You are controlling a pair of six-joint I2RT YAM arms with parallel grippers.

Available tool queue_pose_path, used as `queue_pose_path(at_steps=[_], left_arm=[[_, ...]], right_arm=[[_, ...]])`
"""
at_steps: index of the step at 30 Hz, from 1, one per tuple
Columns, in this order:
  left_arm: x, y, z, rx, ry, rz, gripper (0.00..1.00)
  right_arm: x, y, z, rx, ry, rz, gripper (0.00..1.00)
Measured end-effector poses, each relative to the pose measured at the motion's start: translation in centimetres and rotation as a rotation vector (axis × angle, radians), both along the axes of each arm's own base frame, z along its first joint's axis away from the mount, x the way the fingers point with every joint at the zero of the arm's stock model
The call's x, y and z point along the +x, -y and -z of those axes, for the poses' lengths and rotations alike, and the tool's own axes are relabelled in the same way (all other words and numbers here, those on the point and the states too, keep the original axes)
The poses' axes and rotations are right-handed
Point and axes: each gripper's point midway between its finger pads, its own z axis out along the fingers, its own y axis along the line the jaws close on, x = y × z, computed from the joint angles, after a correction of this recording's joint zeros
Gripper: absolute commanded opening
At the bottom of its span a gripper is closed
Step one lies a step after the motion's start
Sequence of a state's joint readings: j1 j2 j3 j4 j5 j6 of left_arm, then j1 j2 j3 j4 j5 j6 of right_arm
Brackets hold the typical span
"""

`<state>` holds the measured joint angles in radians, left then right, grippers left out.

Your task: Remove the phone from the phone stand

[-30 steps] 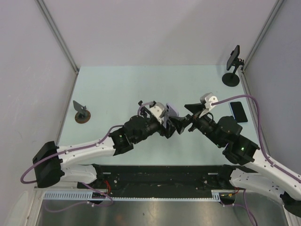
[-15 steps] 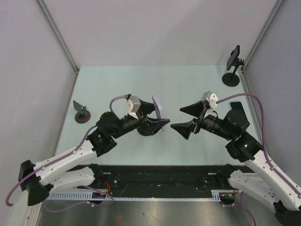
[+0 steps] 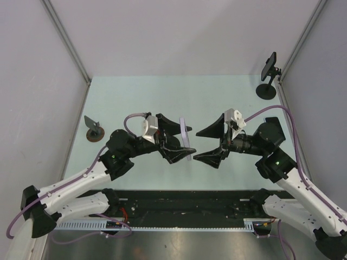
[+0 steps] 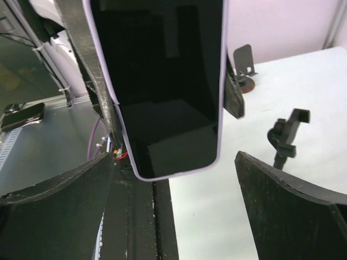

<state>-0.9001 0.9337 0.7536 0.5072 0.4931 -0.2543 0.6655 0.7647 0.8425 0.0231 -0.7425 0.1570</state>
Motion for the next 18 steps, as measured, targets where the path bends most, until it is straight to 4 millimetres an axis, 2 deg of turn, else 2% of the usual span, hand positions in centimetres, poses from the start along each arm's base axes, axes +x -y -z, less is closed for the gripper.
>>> queue_pose_path(at_steps=[10,18], left_arm=[[-1.2,0.5,-0.9,-0.041,0.008,0.083,0.00],[-1.7,0.4,-1.6,-0.064,0.021,0.106,0.00]], right_arm=[[-1.5,-1.5,0.3,-0.005,0.024,-0.095,1.00],[-0.8,-1.9,0.4,-0.008,0.045,-0.062,1.00]])
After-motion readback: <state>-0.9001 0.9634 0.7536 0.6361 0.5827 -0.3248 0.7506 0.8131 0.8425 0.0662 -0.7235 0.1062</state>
